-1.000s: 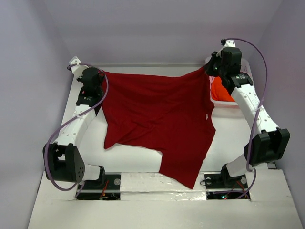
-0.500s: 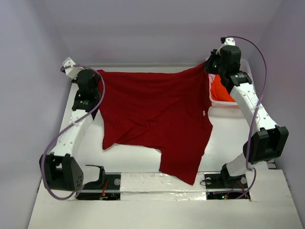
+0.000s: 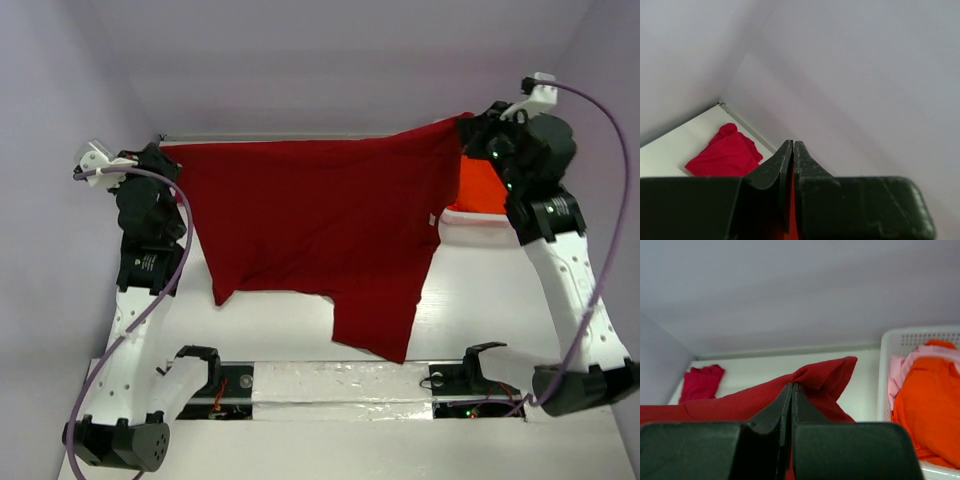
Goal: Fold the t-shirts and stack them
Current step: Flatten the tshirt out
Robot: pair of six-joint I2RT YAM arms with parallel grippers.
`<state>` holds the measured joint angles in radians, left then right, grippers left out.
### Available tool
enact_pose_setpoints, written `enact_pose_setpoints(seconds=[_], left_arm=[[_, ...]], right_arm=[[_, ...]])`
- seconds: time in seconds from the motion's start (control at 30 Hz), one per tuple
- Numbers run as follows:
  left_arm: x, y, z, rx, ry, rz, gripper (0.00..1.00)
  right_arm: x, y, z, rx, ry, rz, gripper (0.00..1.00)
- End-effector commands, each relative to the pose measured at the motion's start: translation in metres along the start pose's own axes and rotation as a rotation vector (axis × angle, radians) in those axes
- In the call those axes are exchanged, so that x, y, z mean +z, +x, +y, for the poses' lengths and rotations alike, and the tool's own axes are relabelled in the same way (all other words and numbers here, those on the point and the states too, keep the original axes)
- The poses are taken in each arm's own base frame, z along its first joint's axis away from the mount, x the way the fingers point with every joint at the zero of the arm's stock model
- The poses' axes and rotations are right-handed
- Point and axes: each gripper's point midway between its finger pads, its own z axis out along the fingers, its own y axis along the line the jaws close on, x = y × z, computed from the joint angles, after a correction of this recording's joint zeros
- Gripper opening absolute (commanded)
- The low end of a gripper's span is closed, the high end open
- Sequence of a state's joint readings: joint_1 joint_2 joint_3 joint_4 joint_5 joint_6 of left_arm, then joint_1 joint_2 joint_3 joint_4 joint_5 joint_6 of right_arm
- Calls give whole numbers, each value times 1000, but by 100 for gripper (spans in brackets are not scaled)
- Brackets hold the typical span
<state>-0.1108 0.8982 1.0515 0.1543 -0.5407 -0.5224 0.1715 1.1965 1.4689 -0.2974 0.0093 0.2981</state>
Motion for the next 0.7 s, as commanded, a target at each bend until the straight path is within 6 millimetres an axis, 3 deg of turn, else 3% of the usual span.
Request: enact_pose_setpoints(seconds=[0.0,0.2,0.53,0.67], left_arm=[[-10,-32,-9,-10,26,-54,0],[-36,-69,-24,-55,100,-82,0],[-100,-144,-29,-110,193,-186,0],[-121,-165,-29,-127,229,-223,0]], right_arm=[[-28,-38,10,-11,-31,-127,0],[-76,-62,21,-5,-67,-194,0],[-145,-82,41,9,-176,-277,0],[-189,-101,48,8,-214,-362,0]])
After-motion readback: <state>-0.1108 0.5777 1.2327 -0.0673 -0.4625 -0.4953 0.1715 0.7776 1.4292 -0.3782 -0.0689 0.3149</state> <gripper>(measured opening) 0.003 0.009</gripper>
